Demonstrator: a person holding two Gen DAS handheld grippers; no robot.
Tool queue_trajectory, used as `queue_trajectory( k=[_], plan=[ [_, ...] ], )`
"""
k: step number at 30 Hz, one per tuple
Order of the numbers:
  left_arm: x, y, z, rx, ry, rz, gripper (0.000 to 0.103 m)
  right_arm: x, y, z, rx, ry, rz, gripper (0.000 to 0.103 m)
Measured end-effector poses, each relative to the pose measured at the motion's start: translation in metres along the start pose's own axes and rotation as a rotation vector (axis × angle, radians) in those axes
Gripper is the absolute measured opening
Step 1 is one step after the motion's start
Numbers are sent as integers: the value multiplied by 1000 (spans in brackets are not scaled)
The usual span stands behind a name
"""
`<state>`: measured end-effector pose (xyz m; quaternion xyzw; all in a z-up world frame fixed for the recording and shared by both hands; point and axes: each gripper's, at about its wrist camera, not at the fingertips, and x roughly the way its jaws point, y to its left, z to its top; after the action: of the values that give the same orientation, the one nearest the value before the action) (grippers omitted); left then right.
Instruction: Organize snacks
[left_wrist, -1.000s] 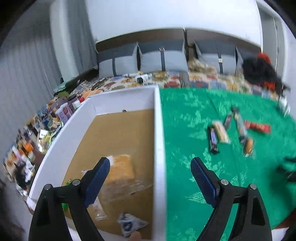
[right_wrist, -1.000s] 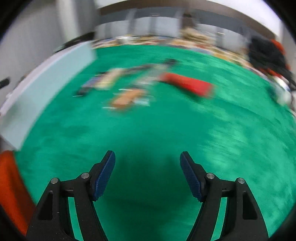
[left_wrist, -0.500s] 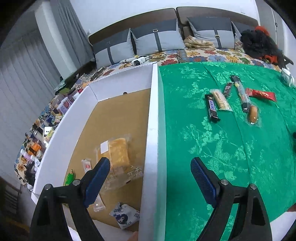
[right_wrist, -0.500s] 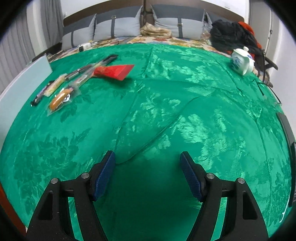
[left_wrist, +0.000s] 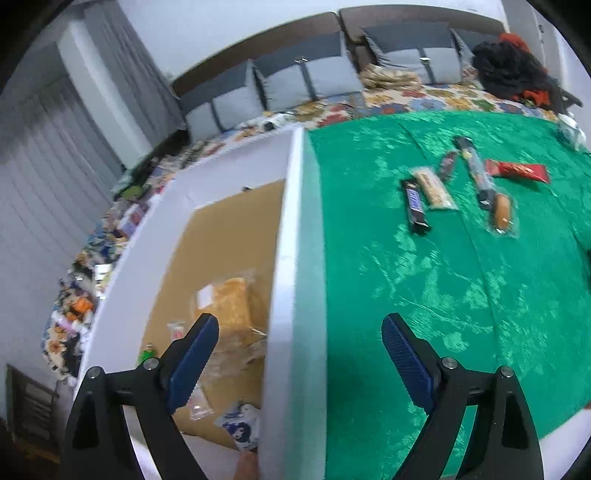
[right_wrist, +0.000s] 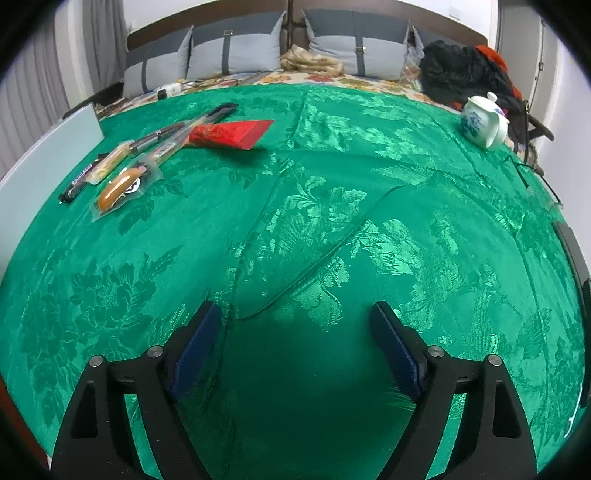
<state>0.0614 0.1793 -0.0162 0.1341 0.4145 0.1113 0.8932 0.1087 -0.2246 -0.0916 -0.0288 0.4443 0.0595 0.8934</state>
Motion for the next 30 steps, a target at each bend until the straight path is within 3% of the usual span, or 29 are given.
queue_trajectory(
  k=[4,5,6,8,12,14,17,22,30],
  plan=[
    [-34,-6,4,-29,-122,71,91,0,0,-1,1,1,3,88],
    [-44,-11,5,-31,-157,68,96,0,0,0,0,1,2,88],
    [-51,-16,6,-34,-182,52,102,0,0,-1,0,1,2,88],
    [-58,-30,8,-41,-196,-33,103,0,0,0,0,1,4,89],
    [-22,-67,9,-72,-24,-287,103,-1,0,-1,0,2,9,90],
    [5,-87,4,-104,61,-365,103,-1,0,-1,0,2,8,90],
    [37,-109,-1,-139,140,-421,103,-1,0,-1,0,2,8,90],
    [66,-131,-4,-153,190,-398,103,-1,0,-1,0,2,9,90],
    [76,-145,-4,-133,191,-349,103,-1,0,-1,0,2,8,90]
  ],
)
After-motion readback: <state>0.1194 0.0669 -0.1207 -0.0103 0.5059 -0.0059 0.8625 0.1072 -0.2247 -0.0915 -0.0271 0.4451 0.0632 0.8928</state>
